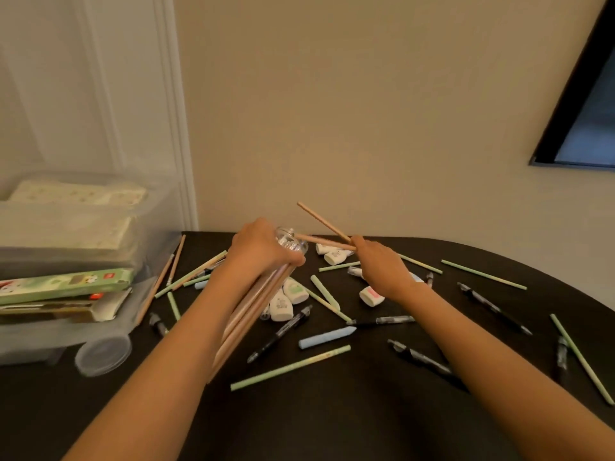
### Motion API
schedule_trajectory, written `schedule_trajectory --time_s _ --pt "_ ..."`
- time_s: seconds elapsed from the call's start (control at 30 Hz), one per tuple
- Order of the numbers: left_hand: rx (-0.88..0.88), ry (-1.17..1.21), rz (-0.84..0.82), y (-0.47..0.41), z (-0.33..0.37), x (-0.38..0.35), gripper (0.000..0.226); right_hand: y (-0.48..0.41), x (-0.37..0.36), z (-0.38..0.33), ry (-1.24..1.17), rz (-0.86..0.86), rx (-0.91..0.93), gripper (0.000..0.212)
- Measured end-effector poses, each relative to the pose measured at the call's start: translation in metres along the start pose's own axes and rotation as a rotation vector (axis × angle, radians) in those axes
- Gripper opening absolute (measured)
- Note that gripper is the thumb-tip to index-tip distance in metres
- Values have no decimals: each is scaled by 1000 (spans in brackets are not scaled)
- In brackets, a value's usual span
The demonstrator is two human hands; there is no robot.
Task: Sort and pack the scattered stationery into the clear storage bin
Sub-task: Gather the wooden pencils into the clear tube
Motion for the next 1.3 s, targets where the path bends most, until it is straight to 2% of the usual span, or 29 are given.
schedule_trajectory --time_s 0.17,0.37,0.47,0.83,0.97,1.03,1.17,1.3 --pt "-17 -11 31 37 0 5 44 29 11 -14 -40 34 -101 28" --pt "21 -2 75 58 -4 5 51 53 16 -30 -49 106 4 32" --pt "32 -13 91 65 -5 5 47 59 15 -32 -66 123 84 38" --pt "47 -7 125 83 -12 8 49 67 10 -34 -66 115 167 45" --pt "-2 -55 92 87 -14 6 52 65 18 -35 -15 310 282 41" --pt "-32 -68 61 90 -14 5 55 64 21 -33 46 446 353 45" --pt "-66 -94 -11 94 -16 4 54 61 27 -32 104 583 465 55" --pt "-47 -137 -50 92 -20 0 52 62 27 -40 185 638 606 37"
Point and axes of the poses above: each hand's wrist, its own y-axis away from the middle knuckle, its own x-axis out of the back of the hand, z = x × y, the point moved 1 cm from there along -y, towards the middle knuckle, and after that the axes turned 11 degrees about -y, right-handed, at the moved point
